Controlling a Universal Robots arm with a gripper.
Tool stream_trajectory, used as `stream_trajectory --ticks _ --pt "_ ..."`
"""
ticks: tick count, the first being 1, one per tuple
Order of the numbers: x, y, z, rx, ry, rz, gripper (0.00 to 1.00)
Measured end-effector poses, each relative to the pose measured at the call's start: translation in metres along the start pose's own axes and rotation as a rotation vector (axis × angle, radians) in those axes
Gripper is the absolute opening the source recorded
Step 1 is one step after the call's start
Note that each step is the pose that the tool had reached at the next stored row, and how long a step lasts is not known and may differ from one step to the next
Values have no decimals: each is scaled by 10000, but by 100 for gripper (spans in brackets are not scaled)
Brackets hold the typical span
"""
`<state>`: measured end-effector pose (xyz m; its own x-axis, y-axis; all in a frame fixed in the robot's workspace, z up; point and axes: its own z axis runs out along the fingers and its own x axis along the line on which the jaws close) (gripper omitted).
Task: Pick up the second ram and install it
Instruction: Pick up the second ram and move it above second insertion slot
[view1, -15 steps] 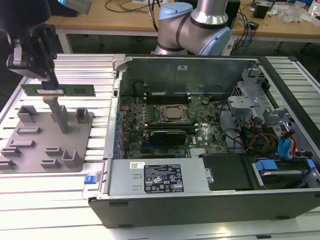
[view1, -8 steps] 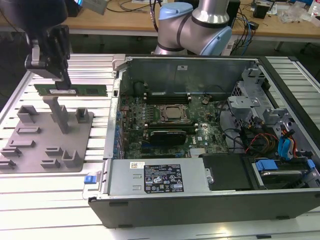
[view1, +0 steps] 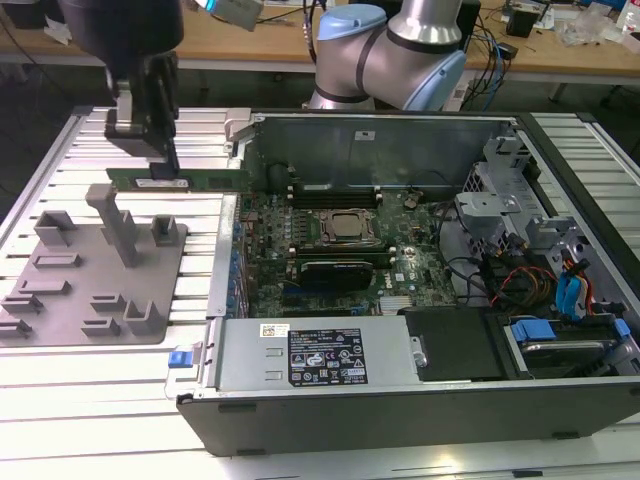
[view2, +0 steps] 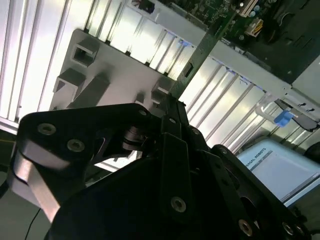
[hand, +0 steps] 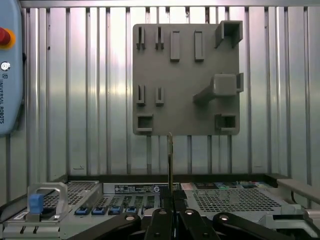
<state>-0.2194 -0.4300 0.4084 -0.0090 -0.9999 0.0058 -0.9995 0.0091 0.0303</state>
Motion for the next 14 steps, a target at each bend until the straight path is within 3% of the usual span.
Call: stream_trajectory --ticks 5,8,14 --pt "-2 -326 -9 -10 1 -1 9" --pt "-5 -639 -17 -28 1 -3 9" --pt "-9 -1102 -28 -35 0 -3 9"
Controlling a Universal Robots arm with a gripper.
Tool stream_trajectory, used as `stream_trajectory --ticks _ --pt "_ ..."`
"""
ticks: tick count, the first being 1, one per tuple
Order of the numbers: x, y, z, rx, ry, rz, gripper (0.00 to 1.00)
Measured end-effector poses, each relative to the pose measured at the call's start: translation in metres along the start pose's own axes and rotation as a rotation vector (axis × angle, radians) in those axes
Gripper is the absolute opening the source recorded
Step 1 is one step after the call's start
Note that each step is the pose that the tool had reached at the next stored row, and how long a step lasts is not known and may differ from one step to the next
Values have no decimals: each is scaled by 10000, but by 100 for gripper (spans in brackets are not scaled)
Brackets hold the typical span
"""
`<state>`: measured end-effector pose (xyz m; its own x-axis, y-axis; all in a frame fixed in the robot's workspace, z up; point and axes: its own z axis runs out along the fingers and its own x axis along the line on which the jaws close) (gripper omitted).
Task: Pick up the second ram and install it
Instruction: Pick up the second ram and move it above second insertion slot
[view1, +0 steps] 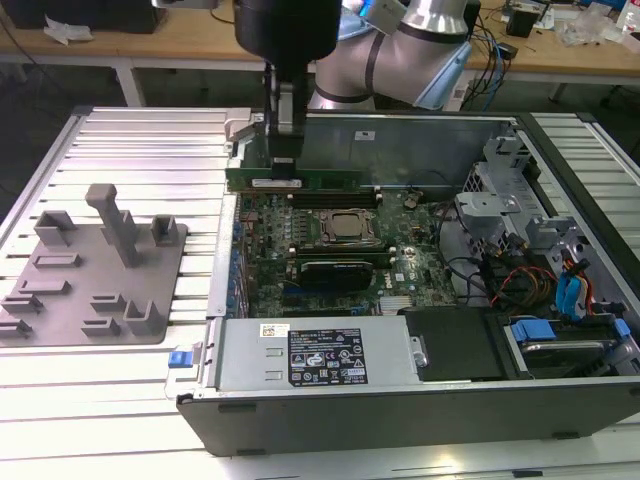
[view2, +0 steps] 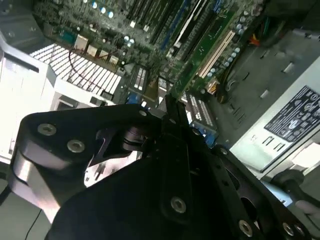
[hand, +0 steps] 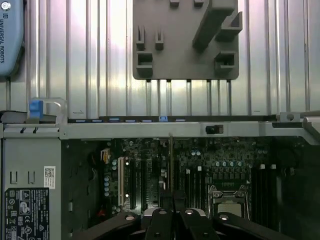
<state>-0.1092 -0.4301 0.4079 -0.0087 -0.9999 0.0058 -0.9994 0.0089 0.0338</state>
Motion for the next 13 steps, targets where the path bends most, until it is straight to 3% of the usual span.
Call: stream_trajectory --ticks 2,4,8,13 --pt "-1 -134 1 0 0 1 9" --pt "-2 -179 14 0 -1 1 9" --pt "-63 -357 109 -5 0 -1 9" --pt "-114 -368 191 39 6 -181 9"
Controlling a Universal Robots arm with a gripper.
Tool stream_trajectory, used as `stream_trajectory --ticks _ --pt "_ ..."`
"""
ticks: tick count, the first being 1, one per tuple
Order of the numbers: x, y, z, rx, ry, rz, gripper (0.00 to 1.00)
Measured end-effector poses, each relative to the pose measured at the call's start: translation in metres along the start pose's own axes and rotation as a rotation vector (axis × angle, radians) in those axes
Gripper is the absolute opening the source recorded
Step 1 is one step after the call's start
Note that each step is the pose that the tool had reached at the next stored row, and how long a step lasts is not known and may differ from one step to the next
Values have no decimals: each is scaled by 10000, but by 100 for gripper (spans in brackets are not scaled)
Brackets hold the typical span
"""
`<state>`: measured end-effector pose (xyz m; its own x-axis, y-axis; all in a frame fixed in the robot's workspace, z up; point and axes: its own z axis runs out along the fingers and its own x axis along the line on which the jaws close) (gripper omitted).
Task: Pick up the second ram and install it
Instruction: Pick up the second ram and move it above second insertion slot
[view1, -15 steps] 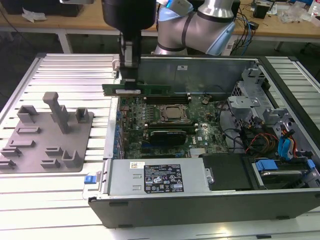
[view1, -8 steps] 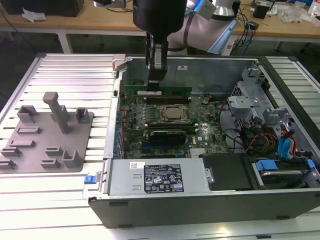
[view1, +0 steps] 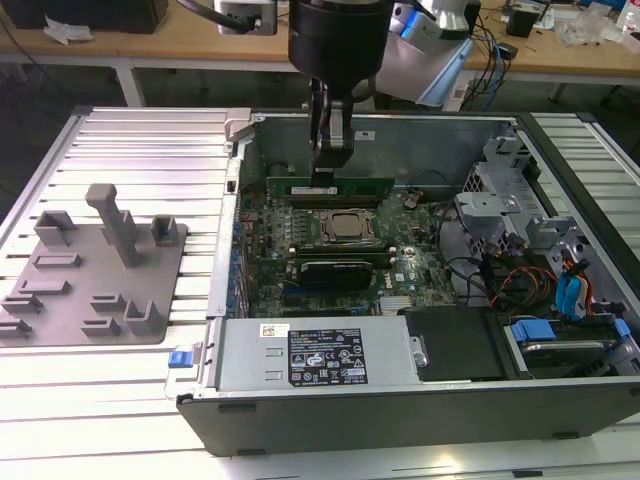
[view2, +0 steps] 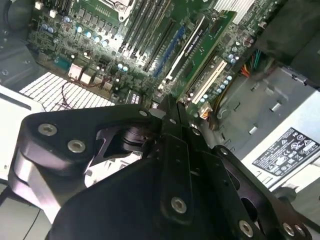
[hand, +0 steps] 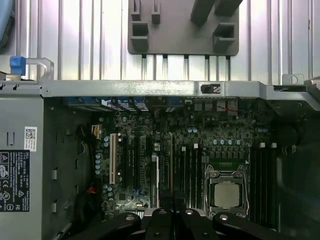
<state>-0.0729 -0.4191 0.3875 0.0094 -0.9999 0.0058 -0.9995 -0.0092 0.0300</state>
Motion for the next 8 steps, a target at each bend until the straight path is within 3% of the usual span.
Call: stream_trajectory --ticks 2,5,8 --pt "-35 -14 49 13 10 -69 9" --pt "-50 -155 125 14 11 -76 9" --pt "-67 -211 237 14 11 -76 9"
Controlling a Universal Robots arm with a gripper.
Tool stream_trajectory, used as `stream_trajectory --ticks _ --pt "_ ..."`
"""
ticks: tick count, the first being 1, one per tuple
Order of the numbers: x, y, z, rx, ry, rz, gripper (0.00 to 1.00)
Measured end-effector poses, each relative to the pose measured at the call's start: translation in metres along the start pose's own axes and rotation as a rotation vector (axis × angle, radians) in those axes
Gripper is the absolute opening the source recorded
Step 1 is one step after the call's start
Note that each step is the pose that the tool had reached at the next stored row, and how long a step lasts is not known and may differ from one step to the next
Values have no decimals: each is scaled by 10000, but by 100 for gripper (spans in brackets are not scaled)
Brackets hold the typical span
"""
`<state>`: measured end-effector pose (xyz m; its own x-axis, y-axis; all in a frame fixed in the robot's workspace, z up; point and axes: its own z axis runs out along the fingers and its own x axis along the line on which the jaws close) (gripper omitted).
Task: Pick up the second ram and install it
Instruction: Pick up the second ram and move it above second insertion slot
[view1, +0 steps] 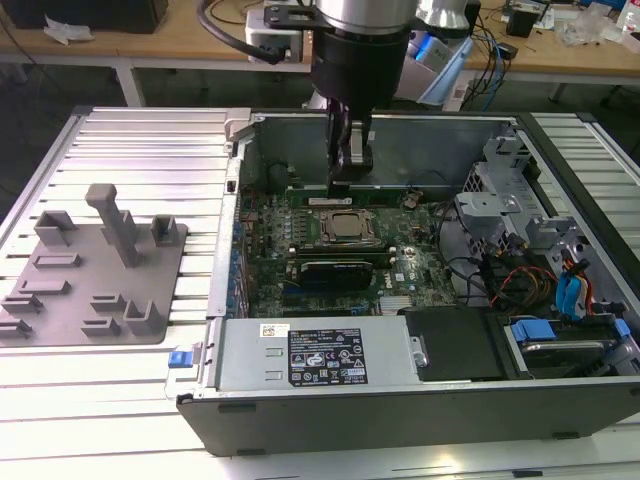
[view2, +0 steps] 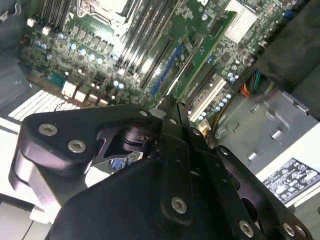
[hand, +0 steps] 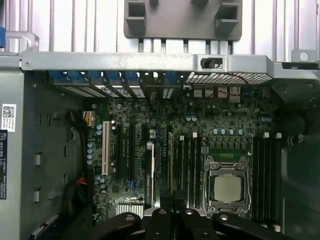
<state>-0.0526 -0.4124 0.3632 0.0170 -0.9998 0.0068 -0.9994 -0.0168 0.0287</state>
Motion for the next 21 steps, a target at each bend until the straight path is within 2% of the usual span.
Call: stream_trajectory --ticks 2,4,6,9,10,14,16,18,21 --pt "-70 -50 61 0 -1 2 9" --pt "-107 -71 82 0 0 0 9" --pt "-176 -101 128 0 0 1 9" --pt "-222 -109 199 0 0 1 9" --pt "-260 -112 233 0 1 0 9" --pt "-337 -115 286 0 1 0 9" --pt "-367 -116 305 0 0 0 9" --pt "-397 -118 359 0 -1 0 9" --pt "-401 -118 369 0 1 0 9"
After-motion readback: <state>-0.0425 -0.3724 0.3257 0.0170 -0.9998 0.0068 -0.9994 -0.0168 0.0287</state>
